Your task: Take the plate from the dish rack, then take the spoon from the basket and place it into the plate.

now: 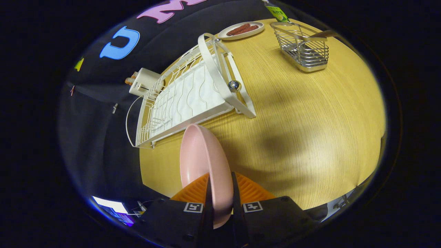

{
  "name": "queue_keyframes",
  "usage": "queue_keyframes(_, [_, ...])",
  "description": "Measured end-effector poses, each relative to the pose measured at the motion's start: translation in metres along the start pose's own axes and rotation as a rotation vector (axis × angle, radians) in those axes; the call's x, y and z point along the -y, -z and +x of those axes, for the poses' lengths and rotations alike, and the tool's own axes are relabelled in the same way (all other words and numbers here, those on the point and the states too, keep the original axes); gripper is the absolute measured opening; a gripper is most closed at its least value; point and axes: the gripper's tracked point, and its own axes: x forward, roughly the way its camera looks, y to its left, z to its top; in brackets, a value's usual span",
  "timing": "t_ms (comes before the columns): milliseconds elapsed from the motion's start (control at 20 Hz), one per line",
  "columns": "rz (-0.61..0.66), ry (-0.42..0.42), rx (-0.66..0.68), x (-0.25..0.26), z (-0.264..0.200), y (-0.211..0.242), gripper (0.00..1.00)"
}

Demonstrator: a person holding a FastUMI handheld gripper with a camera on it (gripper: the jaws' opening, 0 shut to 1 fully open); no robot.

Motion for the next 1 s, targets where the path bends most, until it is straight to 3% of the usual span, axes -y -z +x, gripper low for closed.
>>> queue_keyframes(150, [-0.024,0.056,0.012,0.011,0.005,-0.003,0.32])
queue_keyframes(300, [-0.064,0.143,0.025,0.030,0.006,-0.007,0.46])
queue_keyframes(350, [-0.084,0.166,0.030,0.037,0.009,-0.009,0.45])
queue_keyframes(450, [-0.089,0.162,0.042,0.038,0.003,-0.011,0.60])
queue_keyframes(500, [-0.087,0.162,0.051,0.038,0.002,-0.012,0.74])
queue_keyframes(700, [-0.161,0.189,0.101,0.045,-0.016,-0.024,0.97])
queue_keyframes(1000, [-0.328,0.154,0.288,0.027,-0.081,-0.065,0.97])
